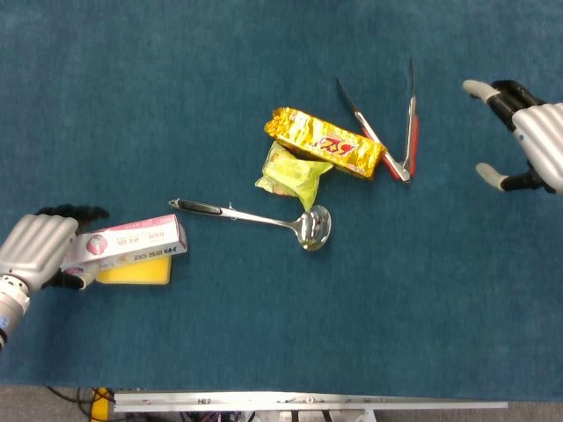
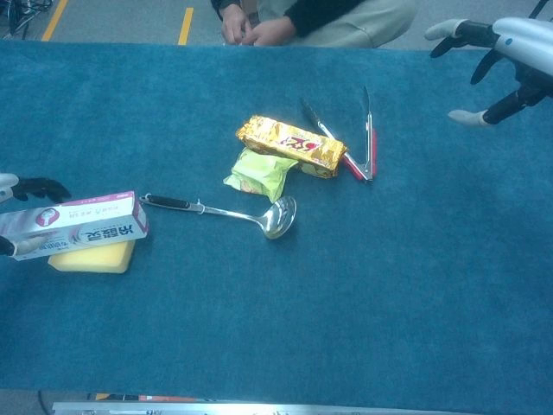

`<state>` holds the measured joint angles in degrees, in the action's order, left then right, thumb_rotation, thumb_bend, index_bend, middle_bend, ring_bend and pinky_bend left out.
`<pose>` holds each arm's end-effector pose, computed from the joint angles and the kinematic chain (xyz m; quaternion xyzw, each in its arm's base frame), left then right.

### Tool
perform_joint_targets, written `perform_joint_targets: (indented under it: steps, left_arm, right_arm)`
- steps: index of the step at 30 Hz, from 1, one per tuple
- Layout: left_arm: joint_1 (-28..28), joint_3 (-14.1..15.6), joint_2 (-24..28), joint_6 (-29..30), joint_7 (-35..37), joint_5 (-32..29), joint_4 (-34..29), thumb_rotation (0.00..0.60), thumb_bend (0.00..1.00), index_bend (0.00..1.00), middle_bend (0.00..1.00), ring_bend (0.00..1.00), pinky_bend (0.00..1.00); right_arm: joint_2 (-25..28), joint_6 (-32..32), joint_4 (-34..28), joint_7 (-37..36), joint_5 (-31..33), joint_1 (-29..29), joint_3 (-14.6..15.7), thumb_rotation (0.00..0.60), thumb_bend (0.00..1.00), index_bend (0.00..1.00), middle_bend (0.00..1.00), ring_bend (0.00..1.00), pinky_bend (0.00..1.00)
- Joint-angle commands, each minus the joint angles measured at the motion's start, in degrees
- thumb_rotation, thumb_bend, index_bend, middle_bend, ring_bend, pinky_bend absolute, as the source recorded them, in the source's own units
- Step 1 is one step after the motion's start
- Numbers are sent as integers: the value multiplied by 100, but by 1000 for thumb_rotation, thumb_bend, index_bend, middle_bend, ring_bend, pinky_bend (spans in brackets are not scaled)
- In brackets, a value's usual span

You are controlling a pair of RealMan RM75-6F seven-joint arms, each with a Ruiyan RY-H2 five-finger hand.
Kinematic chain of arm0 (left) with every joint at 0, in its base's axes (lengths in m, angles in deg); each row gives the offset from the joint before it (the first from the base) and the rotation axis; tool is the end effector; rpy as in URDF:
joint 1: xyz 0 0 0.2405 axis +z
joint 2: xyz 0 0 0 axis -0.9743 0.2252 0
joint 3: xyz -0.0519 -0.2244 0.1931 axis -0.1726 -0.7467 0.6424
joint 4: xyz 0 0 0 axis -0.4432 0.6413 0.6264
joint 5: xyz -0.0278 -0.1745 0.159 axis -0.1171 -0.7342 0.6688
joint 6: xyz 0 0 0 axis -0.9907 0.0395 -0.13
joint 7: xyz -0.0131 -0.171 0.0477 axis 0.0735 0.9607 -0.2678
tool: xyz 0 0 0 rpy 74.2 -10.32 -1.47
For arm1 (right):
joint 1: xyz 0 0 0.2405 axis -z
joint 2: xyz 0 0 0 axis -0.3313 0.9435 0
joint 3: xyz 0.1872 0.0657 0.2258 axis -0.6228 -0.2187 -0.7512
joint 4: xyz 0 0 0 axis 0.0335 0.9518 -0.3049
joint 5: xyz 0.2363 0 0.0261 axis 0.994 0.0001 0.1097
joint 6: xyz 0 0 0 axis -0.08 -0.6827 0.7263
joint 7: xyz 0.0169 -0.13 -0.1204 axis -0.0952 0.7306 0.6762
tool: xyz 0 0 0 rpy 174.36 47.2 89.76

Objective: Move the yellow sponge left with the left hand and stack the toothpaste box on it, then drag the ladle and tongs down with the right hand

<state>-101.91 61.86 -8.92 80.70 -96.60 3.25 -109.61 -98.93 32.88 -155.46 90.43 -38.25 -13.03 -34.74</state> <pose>-0.3231 0.2526 0.0651 -0.7301 -0.5045 -0.1998 0.4153 -0.2184 -0.3486 0.1009 0.6957 -0.4609 0.3662 0.4117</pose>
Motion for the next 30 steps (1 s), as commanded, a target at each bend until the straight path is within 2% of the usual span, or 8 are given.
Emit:
perform_joint_targets:
  steps: [1,13,21,25,30]
  left_arm:
    - [-15,-29,48,-1,-54,-27,-63,501,342,100,130,94,215]
    - [20,-248,335,395,-146,298,-458,504,342,95,102,55,204]
    - [162,-392,410,845,-91,624,-636,542,342,95,101,55,203]
    - [297,-430,416,1121,-42,771,-661,599,342,100,101,54,203]
    - [467,-441,503,1420,-20,944,-759,600,342,105,101,54,202]
  right_arm:
    - [1,3,9,-11,3,9,-1,600,256,0,200,102,327]
    - [11,21,8,5,-111,46,38,600,256,0,200,102,327]
    - [7,47,-45,198,-765,46,235,600,255,0,200,102,327]
    - [-46,99,-22,288,-1256,-1,361,600,188,0,200,102,327]
    - [-201,205,65,537,-1783,-111,502,600,78,0,201,102,327]
